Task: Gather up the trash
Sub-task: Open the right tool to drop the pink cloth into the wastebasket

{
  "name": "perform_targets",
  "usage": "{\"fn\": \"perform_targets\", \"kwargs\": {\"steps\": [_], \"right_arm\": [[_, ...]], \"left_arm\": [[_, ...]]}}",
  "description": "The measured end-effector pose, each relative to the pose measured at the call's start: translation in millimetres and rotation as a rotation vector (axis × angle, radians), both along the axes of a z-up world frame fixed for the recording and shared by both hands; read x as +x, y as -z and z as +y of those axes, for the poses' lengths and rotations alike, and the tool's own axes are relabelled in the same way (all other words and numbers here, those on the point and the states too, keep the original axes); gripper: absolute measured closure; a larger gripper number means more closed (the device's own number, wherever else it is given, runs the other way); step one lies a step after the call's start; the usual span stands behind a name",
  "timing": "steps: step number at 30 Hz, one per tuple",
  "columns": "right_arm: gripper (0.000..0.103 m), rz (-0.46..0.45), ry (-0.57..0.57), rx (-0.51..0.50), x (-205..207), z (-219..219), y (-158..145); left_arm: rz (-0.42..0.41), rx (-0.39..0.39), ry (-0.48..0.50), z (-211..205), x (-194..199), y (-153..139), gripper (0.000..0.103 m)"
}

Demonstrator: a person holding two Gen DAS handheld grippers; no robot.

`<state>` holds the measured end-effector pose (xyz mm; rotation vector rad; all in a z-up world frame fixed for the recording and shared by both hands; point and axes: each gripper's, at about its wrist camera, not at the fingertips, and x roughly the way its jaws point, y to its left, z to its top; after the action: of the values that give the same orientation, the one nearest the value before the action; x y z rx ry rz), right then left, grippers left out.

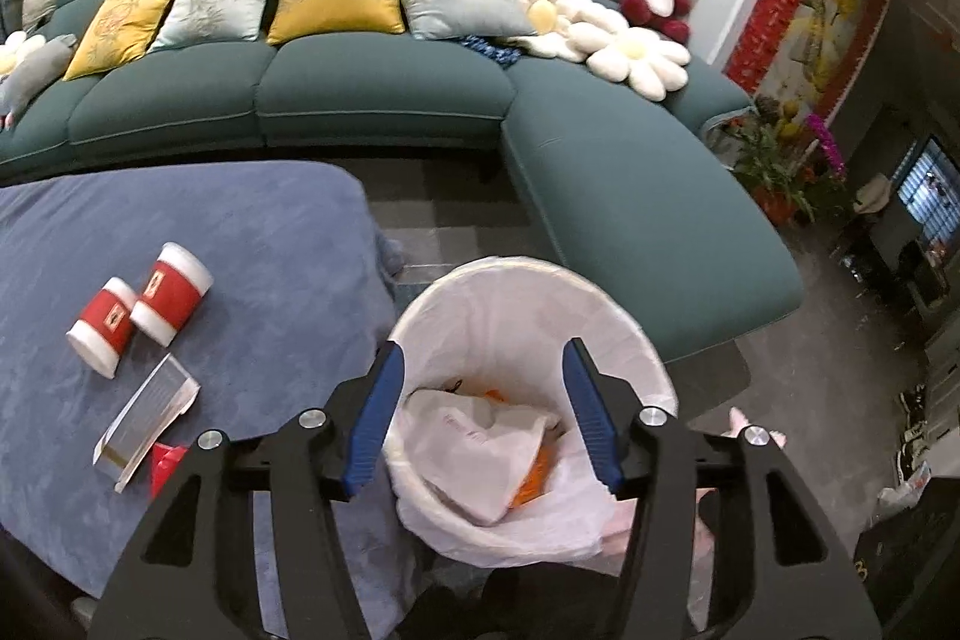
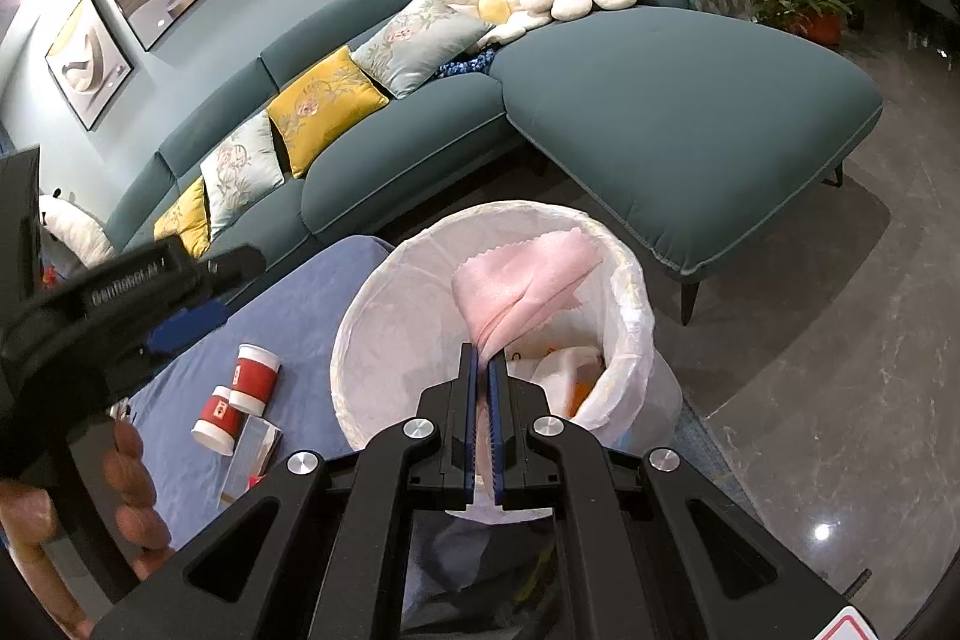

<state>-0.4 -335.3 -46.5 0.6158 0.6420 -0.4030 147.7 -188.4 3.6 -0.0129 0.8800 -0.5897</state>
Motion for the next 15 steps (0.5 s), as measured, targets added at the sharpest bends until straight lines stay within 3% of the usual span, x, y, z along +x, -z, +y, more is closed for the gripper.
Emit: {"fn": "perform_targets", "kwargs": {"steps": [15], "right_arm": [[0.095, 0.004, -0.043, -0.03, 27.0, 6.2, -6.2]], "left_arm": [[0.021, 0.042, -0.04, 22.7, 0.5, 18.6, 0.047]]}}
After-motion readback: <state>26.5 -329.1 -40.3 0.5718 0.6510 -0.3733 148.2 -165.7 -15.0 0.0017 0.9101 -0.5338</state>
